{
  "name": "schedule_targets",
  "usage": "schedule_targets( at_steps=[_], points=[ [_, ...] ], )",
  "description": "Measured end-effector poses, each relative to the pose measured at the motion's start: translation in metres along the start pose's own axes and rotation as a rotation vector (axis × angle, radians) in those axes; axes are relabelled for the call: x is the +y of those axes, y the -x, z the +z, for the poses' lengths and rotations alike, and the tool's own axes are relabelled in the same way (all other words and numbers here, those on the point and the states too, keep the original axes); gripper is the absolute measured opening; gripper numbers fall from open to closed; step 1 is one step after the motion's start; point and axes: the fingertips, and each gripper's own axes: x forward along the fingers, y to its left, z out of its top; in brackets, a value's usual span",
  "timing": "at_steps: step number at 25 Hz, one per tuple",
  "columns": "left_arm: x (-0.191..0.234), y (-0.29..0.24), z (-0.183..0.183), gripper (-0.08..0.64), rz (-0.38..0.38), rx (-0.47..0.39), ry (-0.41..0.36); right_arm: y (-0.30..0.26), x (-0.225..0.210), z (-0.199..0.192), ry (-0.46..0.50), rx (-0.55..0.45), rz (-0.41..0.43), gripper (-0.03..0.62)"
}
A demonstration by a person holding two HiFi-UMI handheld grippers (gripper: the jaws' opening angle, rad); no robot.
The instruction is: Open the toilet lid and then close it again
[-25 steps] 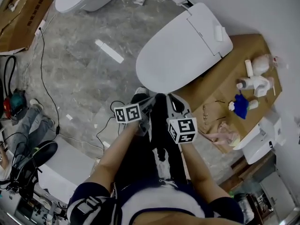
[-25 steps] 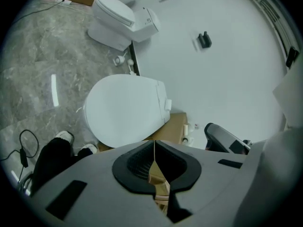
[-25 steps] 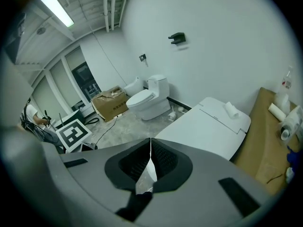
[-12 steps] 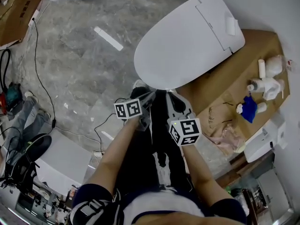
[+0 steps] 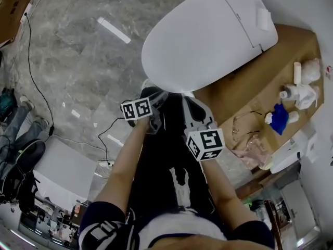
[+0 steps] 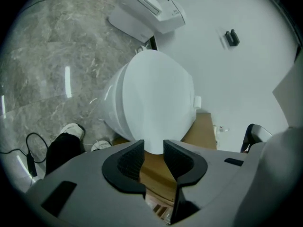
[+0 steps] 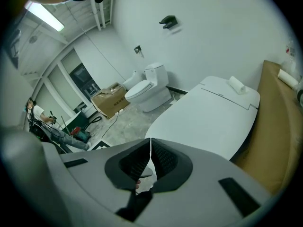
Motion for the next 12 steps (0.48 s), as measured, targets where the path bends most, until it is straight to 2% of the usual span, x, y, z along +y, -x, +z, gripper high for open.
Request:
schedule_targets(
  at_steps=[3, 7, 12],
  points=[
    [0.012, -0.007, 0.000, 0.138, 0.021, 0.010, -0.002, -0.001, -0.004, -0.006, -0.002, 0.013, -0.001, 0.009],
    [0.024, -0.017, 0.002, 0.200, 0.028, 0.031, 0.007, -0.004, -0.005, -0.012, -0.004, 0.026, -0.001, 0.009],
    [0.025, -0.026, 0.012, 0.202, 0.023, 0.023, 0.006, -0.007, -0.006, -0.014, -0.012, 0.027, 0.002, 0.009]
  ],
)
